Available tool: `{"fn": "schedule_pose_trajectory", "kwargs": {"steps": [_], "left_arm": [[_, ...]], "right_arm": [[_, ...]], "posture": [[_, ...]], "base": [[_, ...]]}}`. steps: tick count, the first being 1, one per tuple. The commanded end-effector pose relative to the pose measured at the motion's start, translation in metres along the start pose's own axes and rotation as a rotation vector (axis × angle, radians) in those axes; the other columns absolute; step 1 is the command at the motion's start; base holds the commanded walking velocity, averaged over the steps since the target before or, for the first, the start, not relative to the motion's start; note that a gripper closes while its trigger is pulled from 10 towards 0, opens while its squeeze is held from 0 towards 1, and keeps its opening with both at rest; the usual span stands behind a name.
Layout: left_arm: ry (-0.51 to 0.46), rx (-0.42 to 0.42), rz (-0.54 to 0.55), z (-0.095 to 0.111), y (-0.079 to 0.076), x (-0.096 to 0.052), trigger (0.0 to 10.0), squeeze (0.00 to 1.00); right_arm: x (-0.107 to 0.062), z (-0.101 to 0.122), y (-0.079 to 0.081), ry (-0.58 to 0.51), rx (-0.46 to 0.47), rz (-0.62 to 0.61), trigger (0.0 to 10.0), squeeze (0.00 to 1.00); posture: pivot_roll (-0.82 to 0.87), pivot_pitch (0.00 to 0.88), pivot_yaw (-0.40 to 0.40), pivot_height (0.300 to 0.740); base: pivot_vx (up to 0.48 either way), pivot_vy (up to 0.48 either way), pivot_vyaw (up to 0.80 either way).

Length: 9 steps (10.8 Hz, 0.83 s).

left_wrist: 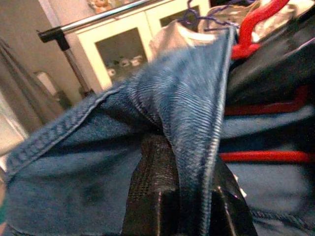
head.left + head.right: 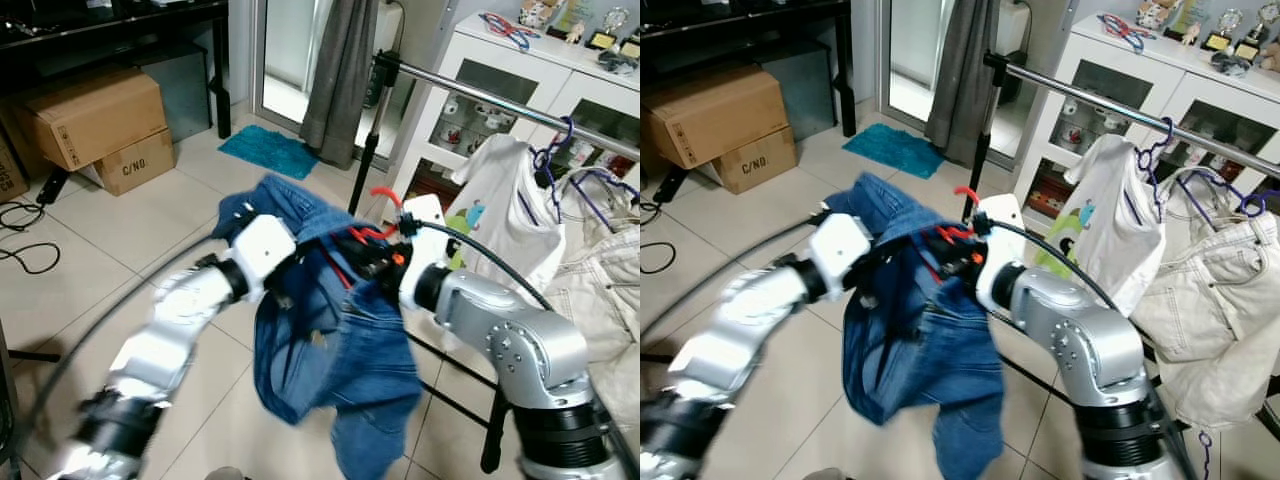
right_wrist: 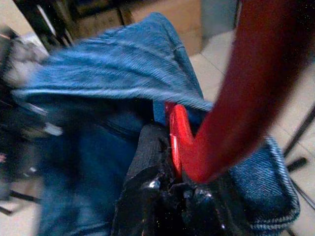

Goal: Hang hanger

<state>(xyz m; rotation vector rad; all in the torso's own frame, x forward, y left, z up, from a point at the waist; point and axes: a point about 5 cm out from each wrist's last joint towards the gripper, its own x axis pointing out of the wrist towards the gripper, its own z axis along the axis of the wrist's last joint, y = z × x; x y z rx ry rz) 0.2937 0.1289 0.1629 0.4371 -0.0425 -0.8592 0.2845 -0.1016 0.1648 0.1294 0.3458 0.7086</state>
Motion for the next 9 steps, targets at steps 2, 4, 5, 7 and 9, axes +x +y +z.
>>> {"fn": "schedule_pose_trajectory", "kwargs": {"steps": [2,4,5,7,9], "left_arm": [[-0.057,-0.016,0.021,0.024,0.021,-0.016,0.0,0.00],[-0.049,0.014,0.129,0.038,0.054,-0.035,0.0,0.00],[-0.034,0.034,0.170,0.044,0.068,-0.044,0.0,0.00],[0.095,0.103,0.241,0.040,0.093,-0.069,0.0,0.00],[0.163,0.137,0.301,0.035,0.111,-0.086,0.0,0.00]], "right_arm": [[-0.007,-0.013,-0.011,0.102,-0.077,-0.020,0.0,0.00],[-0.015,-0.023,-0.010,0.177,-0.120,0.053,0.0,0.00],[-0.019,-0.027,-0.007,0.201,-0.141,0.106,0.0,0.00],[-0.032,-0.028,-0.010,0.211,-0.172,0.192,0.0,0.00],[-0.047,-0.026,-0.021,0.209,-0.175,0.212,0.0,0.00]], "posture": [[0.09,0.000,-0.136,0.740],[0.10,0.000,-0.142,0.740],[0.10,0.000,-0.144,0.740],[0.10,0.000,-0.134,0.740],[0.10,0.000,-0.130,0.740]], "base": [[0.000,0.000,0.00],[0.000,0.000,0.00],[0.000,0.000,0.00],[0.000,0.000,0.00],[0.000,0.000,0.00]]}}
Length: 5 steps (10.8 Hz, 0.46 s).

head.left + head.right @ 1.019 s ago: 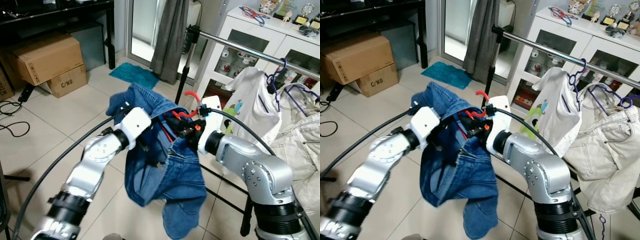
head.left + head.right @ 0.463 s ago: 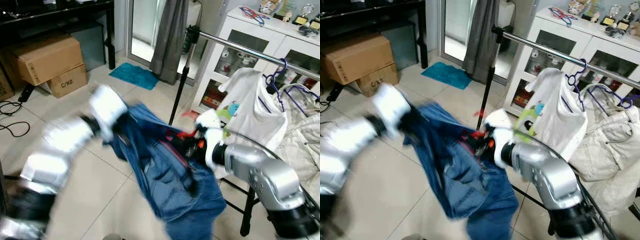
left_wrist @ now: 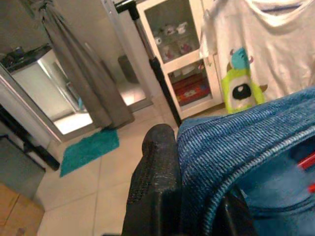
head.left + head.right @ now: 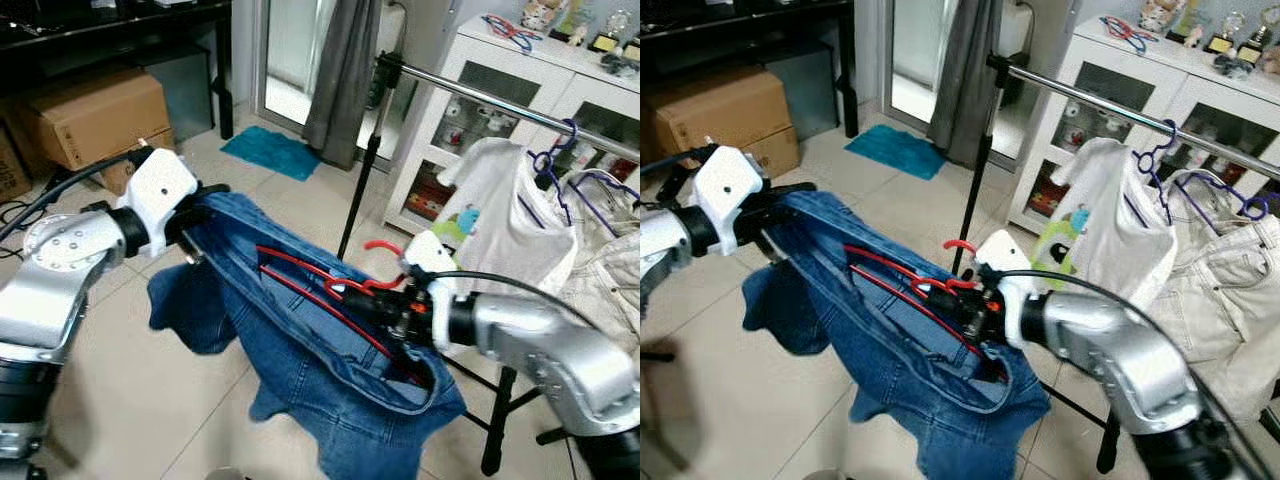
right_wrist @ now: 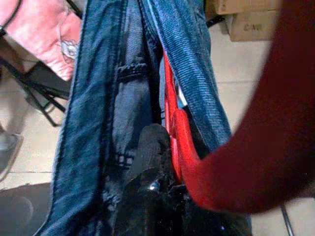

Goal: Hang hanger

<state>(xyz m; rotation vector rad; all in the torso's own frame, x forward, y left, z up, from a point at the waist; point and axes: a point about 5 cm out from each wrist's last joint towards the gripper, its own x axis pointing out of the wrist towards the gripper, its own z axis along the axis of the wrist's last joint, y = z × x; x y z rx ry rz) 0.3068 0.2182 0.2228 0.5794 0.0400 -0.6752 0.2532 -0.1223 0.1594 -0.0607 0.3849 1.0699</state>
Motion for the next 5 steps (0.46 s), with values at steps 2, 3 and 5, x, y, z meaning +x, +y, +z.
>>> {"fn": "schedule_pose_trajectory", "kwargs": {"steps": [2,3,5], "left_arm": [[-0.006,0.031,0.142,0.009,0.034,-0.024,0.0,0.00],[0.013,0.027,0.141,0.003,0.035,-0.028,0.0,0.00],[0.043,0.027,0.151,-0.006,0.037,-0.036,0.0,0.00]], "right_arm": [[-0.027,-0.015,-0.030,0.029,0.094,-0.188,0.0,0.00],[-0.032,-0.012,-0.036,-0.014,0.124,-0.213,0.0,0.00],[-0.045,-0.009,-0.054,-0.059,0.164,-0.342,0.0,0.00]], "posture": [[0.10,0.000,-0.127,0.740],[0.10,0.000,-0.127,0.740],[0.10,0.000,-0.128,0.740]], "base": [[0.000,0.000,0.00],[0.000,0.000,0.00],[0.000,0.000,0.00]]}}
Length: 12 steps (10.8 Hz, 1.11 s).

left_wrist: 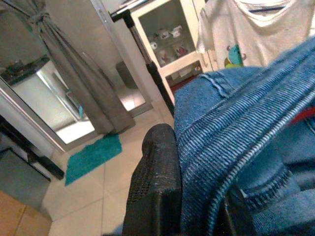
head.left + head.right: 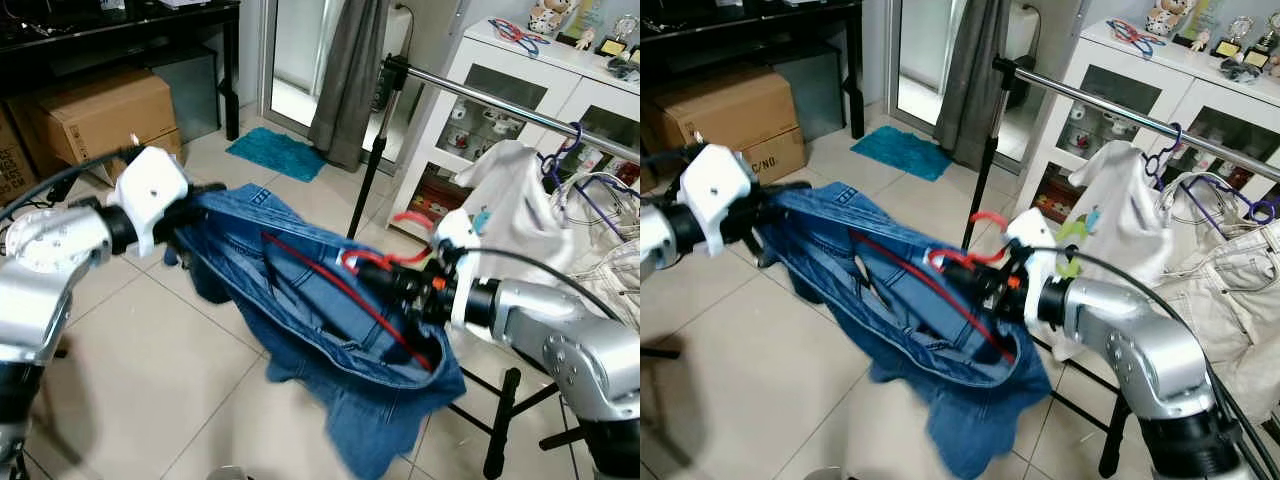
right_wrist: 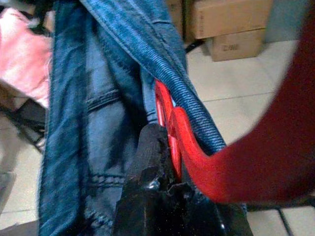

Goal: Hang hanger

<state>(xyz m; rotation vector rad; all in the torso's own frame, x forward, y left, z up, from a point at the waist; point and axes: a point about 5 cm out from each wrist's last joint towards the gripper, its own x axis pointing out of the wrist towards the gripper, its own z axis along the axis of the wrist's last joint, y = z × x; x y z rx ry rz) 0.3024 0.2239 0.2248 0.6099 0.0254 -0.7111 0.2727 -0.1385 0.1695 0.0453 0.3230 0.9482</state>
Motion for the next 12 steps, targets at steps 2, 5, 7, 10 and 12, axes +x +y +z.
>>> {"fn": "schedule_pose_trajectory", "kwargs": {"steps": [2,5,7,10,12], "left_arm": [[-0.006,0.003,0.170,0.007,0.026,-0.011,0.0,0.00],[-0.170,0.004,0.185,0.037,0.010,0.047,0.0,0.00],[-0.212,-0.001,0.194,0.048,0.008,0.062,0.0,0.00],[-0.235,0.010,0.068,0.053,-0.022,0.083,0.0,0.00],[-0.072,0.114,0.104,0.025,-0.010,0.073,0.0,0.00]], "right_arm": [[-0.016,-0.009,-0.031,0.090,-0.003,-0.287,0.0,0.00],[0.037,-0.008,0.002,0.203,-0.236,-0.246,0.0,0.00],[0.045,-0.018,0.020,0.294,-0.306,-0.165,0.0,0.00],[0.044,-0.032,0.022,0.423,-0.329,-0.139,0.0,0.00],[0.019,-0.017,0.010,0.353,-0.232,-0.151,0.0,0.00]], "posture": [[0.10,0.000,-0.134,0.740],[0.10,0.000,-0.131,0.740],[0.09,0.000,-0.121,0.740],[0.07,0.000,-0.110,0.740],[0.06,0.000,-0.107,0.740]], "base": [[0.000,0.000,0.00],[0.000,0.000,0.00],[0.000,0.000,0.00],[0.000,0.000,0.00],[0.000,0.000,0.00]]}}
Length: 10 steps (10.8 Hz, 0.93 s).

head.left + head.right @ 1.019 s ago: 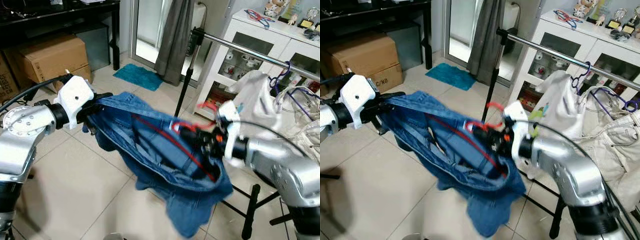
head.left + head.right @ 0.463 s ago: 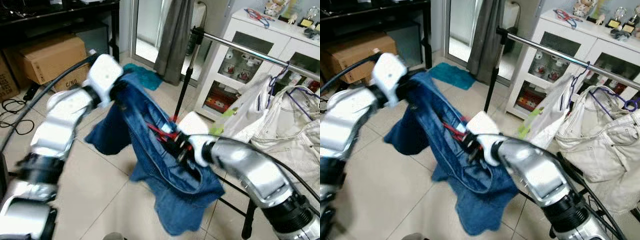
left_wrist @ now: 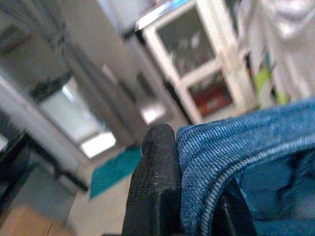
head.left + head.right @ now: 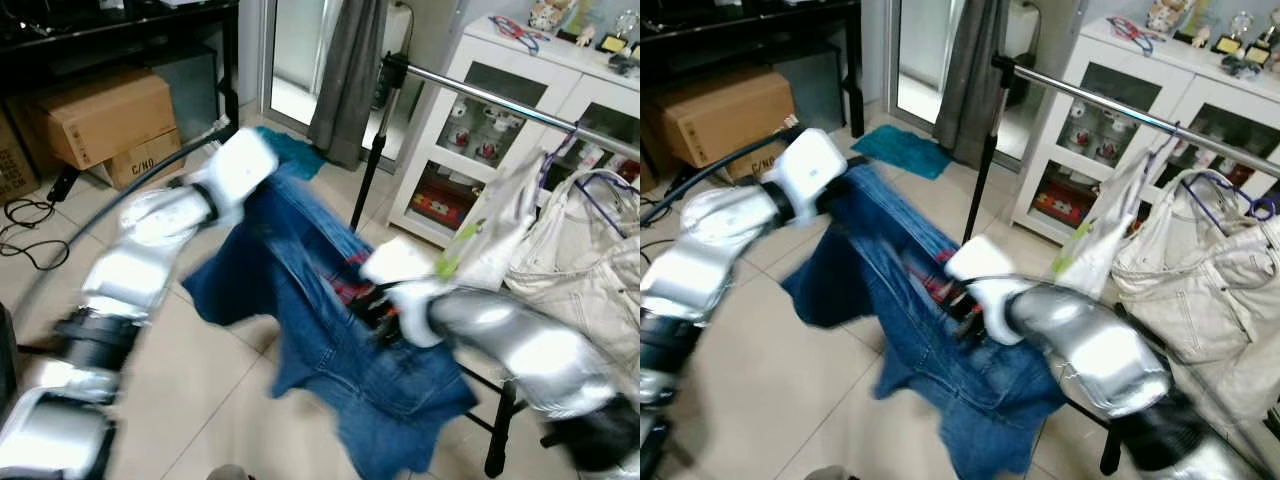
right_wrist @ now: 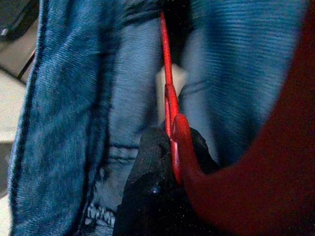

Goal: Hang hanger

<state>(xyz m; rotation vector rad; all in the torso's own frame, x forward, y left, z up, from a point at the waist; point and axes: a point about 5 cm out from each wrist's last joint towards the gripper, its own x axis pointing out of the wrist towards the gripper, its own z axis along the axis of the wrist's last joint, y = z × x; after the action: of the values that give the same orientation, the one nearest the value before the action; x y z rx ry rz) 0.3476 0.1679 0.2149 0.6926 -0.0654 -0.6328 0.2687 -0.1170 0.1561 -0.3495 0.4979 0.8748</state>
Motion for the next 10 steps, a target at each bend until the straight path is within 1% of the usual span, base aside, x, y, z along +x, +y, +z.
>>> {"fn": "schedule_pose_trajectory", "kwargs": {"steps": [1,2,3,4,5,6,7,8,9,10], "left_arm": [[0.012,0.032,0.034,-0.001,0.010,-0.005,0.0,0.00],[0.056,0.037,0.060,-0.011,0.019,-0.014,0.0,0.00],[0.061,0.005,0.095,-0.015,0.027,-0.020,0.0,0.00],[0.049,-0.036,0.130,-0.018,0.033,-0.023,0.0,0.00],[-0.018,-0.143,0.173,-0.016,0.039,-0.023,0.0,0.00],[-0.111,-0.251,0.164,-0.009,0.037,-0.021,0.0,0.00],[-0.165,-0.323,0.166,-0.006,0.036,-0.020,0.0,0.00],[-0.233,-0.443,0.191,-0.006,0.037,-0.020,0.0,0.00],[-0.285,-0.591,0.221,-0.008,0.038,-0.019,0.0,0.00],[-0.317,-0.691,0.237,-0.010,0.036,-0.018,0.0,0.00]], "right_arm": [[-0.013,-0.003,-0.006,-0.010,0.026,0.008,0.0,0.00],[-0.031,-0.001,-0.011,-0.084,0.049,0.054,0.0,0.00],[-0.045,0.001,-0.012,-0.160,0.068,0.112,0.0,0.00],[-0.054,0.004,-0.009,-0.222,0.074,0.180,0.0,0.00],[-0.060,0.007,-0.005,-0.309,0.128,0.240,0.0,0.00],[-0.057,0.006,-0.008,-0.336,0.184,0.208,0.0,0.00],[-0.054,0.004,-0.009,-0.351,0.213,0.198,0.0,0.00],[-0.053,0.002,-0.009,-0.377,0.254,0.188,0.0,0.00],[-0.049,0.000,-0.015,-0.417,0.329,0.112,0.0,0.00],[-0.048,0.003,-0.019,-0.480,0.395,0.089,0.0,0.00]], "posture": [[0.06,0.000,-0.104,0.740],[0.06,0.000,-0.102,0.740],[0.06,0.000,-0.099,0.740],[0.06,0.000,-0.099,0.740],[0.06,0.000,-0.099,0.740],[0.06,0.000,-0.099,0.740],[0.06,0.000,-0.097,0.740],[0.06,0.000,-0.097,0.740],[0.06,0.000,-0.097,0.740],[0.06,0.000,-0.097,0.740]], "base": [[0.000,0.000,0.00],[0.000,0.000,0.00],[0.000,0.000,0.00],[0.000,0.000,0.00],[0.000,0.000,0.00],[0.000,0.000,0.00],[0.000,0.000,0.00],[0.000,0.000,0.00],[0.000,0.000,0.00],[0.000,0.000,0.00]]}}
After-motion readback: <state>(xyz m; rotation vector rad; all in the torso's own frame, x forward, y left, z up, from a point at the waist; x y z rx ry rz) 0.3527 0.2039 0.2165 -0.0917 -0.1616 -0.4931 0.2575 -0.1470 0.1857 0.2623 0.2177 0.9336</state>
